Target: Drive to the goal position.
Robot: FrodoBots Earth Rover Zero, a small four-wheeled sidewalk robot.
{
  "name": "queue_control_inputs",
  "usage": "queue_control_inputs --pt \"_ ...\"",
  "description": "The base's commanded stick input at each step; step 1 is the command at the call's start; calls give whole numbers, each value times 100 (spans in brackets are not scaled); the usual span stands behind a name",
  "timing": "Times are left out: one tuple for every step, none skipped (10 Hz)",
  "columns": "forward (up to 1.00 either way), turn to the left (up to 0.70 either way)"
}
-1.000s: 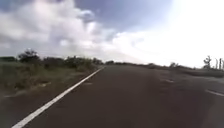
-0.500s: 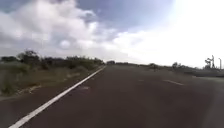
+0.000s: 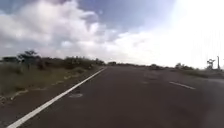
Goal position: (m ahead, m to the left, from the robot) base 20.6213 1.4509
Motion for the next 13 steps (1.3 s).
queue_control_inputs --pt "100 0" --pt "100 0" --pt "100 0" --pt "100 0" --pt "100 0" --pt "100 0" --pt "100 0" --pt "100 0" --pt "100 0" --pt "100 0" --pt "100 0" --pt "100 0" --pt "100 0"
